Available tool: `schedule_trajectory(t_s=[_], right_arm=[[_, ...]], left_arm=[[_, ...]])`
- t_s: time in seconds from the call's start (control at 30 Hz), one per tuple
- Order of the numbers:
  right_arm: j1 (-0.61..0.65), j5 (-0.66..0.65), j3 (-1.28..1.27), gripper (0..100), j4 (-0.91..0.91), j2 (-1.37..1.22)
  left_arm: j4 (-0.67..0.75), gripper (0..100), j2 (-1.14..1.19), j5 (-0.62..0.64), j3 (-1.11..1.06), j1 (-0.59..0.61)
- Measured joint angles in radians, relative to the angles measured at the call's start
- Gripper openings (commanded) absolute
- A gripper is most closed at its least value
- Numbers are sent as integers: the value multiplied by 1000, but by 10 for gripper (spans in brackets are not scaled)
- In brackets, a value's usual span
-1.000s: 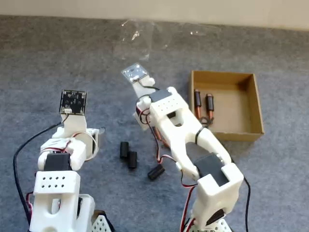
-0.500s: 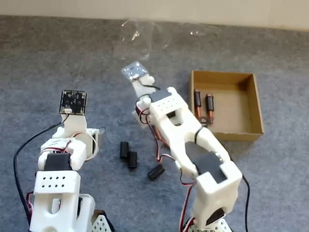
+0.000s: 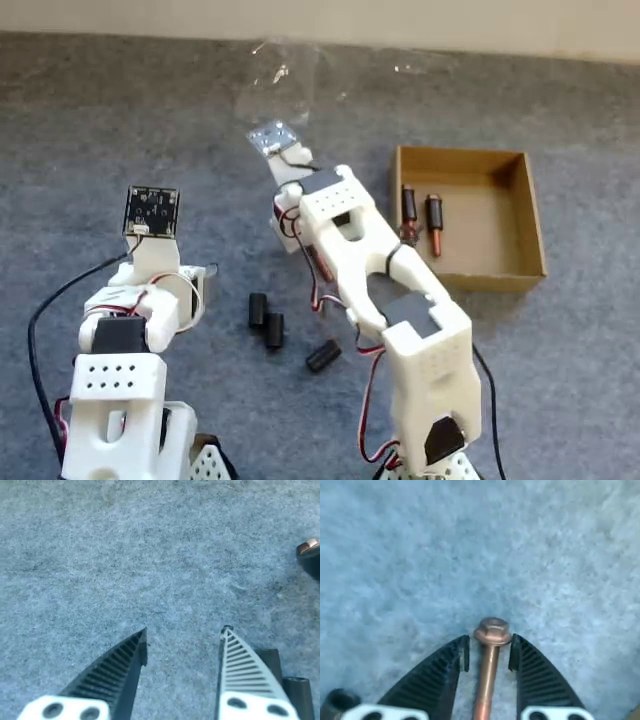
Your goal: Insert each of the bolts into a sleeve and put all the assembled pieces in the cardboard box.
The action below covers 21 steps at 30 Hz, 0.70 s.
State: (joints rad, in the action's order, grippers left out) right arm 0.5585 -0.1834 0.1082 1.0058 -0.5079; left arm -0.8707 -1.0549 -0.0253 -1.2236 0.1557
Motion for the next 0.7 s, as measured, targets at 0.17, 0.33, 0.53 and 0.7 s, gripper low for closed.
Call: schedule_trajectory(t_s=[0.17,0.33,0.53,0.7], right_arm=[[-9,0,9,123,20,-8],[-9,2,9,123,31,-2],[-9,2,9,123,34,-2],[-9,2,9,123,37,0]], left_arm=[[0,220,0,0,0,0],[0,220,0,0,0,0],[0,220,0,0,0,0],[0,220,0,0,0,0]])
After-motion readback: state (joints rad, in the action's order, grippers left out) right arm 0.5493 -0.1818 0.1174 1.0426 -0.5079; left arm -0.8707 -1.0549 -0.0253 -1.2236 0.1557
